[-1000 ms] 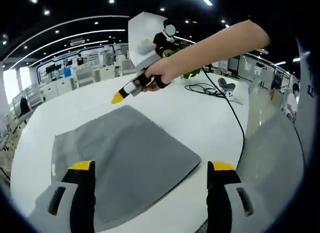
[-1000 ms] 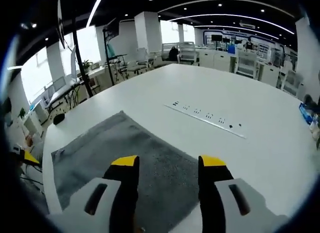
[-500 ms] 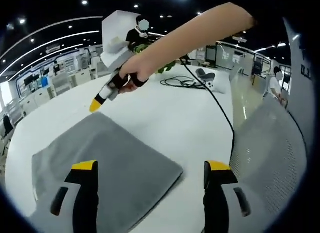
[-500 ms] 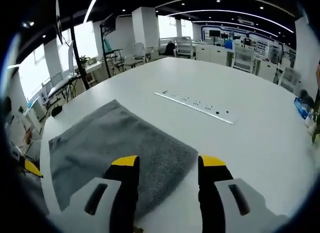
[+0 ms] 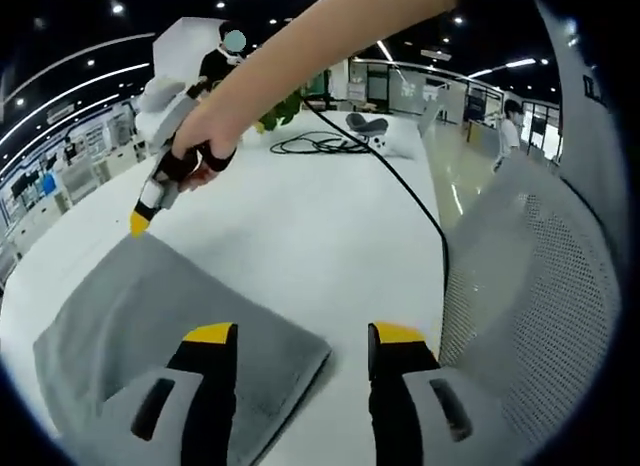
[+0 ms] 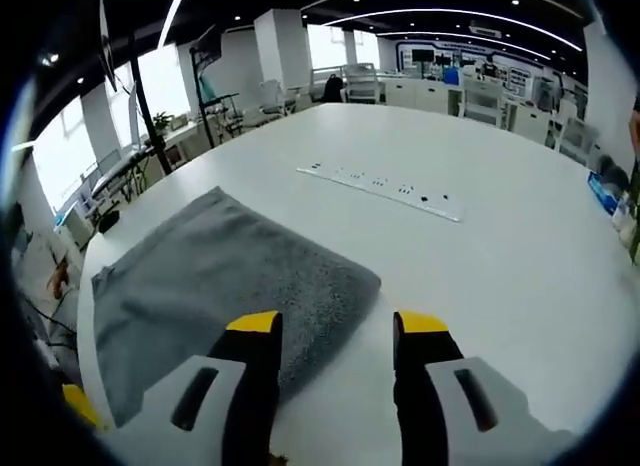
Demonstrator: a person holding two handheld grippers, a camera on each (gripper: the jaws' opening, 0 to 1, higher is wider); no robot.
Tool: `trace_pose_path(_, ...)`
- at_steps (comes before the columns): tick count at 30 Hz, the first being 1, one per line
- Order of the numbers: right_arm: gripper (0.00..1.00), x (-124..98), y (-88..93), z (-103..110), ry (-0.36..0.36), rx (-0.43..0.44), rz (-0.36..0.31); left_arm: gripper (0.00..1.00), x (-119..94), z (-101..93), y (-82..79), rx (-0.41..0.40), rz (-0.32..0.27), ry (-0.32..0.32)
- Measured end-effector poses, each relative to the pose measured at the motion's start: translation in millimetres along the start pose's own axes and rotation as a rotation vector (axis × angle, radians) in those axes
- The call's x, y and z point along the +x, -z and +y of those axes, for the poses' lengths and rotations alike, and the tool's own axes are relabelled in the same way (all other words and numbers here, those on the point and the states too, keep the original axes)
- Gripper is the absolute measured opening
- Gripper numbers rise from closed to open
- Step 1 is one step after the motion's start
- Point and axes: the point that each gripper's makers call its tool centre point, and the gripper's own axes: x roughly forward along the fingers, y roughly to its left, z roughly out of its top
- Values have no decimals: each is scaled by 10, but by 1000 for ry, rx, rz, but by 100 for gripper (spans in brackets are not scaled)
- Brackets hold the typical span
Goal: Fold the towel on the table until its edges align and the towel forms a compact rectangular stack.
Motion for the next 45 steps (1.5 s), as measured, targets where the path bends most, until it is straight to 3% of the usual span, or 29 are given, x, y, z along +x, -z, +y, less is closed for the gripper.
trace_pose_path(2,44,16,24,-28,1,20,0,44,41,-50,-27,-17,-19,21)
trace_pose_path(6,43,39,64,-47,2,26,3,39,140,-90,27,9,9,31)
trace_pose_path(12,40,143,40,-95,-8,63,-6,24,191,-134,145,-29,26,58)
trace_pose_path(21,31,274,-54,-165,-6,90,-37,23,267,-170,326,19,87,68)
trace_pose_path(26,26,333,-16,-138,-14,82,-36,23,318,-165,391,30,104,69)
trace_pose_path(32,18,401,-11,-124,-15,84,-56,20,322,-152,390,81,107,51)
trace_pose_path(36,11,423,-1,-133,-13,89,-54,13,330,-96,387,76,109,15)
trace_pose_path(45,3,429,24,-123,-32,96,-65,12,304,-85,397,81,148,0)
